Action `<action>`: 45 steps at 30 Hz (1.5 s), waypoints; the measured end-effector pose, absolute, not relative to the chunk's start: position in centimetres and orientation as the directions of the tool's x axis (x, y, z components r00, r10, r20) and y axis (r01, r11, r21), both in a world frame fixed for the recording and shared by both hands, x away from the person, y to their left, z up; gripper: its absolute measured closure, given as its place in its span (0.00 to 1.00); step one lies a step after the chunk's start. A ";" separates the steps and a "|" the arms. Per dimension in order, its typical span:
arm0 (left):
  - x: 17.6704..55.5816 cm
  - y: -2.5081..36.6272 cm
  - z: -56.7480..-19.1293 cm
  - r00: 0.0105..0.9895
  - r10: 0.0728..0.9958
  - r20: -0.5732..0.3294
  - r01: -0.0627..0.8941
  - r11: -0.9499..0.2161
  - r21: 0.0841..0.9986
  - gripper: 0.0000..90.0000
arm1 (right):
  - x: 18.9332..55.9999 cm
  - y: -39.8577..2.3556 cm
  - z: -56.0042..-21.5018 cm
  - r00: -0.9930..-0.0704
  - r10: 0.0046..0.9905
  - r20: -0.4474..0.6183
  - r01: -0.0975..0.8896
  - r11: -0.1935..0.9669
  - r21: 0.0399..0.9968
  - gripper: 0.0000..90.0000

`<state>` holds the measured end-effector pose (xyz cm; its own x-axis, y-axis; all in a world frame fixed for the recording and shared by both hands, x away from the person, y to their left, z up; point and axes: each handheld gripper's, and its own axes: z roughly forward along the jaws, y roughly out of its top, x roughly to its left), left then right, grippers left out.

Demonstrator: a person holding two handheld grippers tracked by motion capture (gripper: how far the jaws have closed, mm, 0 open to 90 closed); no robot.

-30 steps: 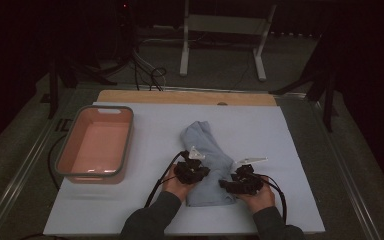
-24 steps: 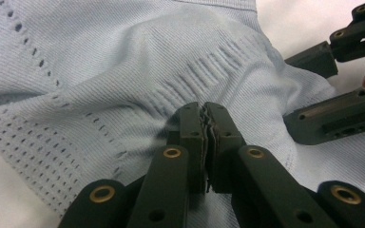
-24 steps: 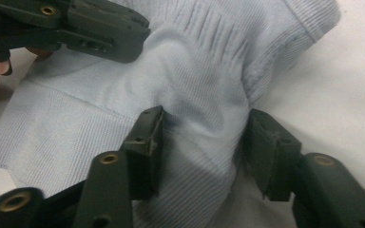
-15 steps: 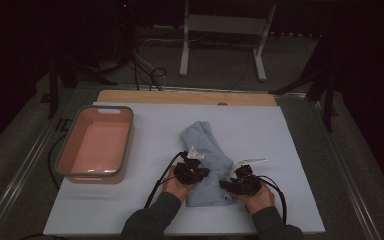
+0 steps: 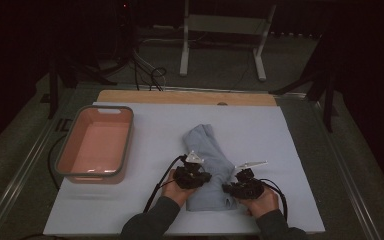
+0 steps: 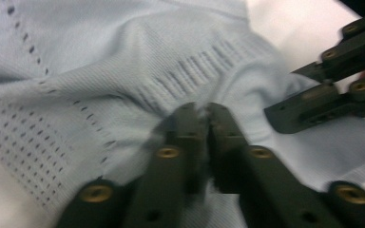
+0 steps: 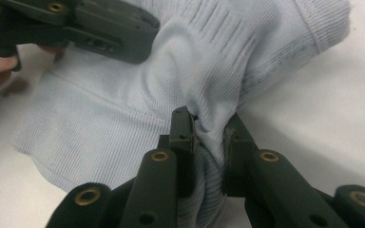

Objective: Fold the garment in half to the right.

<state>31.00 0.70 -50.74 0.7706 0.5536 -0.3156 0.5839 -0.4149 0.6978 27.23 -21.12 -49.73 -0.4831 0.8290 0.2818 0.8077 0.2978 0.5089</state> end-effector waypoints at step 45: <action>41.4 5.8 -49.5 0.560 0.747 -0.358 0.680 -0.168 0.714 0.47 | 26.5 -21.4 -50.1 -0.491 0.828 0.270 0.798 0.302 0.522 0.87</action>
<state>41.44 5.79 -49.47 0.5604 0.7471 -0.3576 0.6799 -0.1683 0.7138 26.52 -21.44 -50.09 -0.4905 0.8284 0.2705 0.7977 0.3019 0.5221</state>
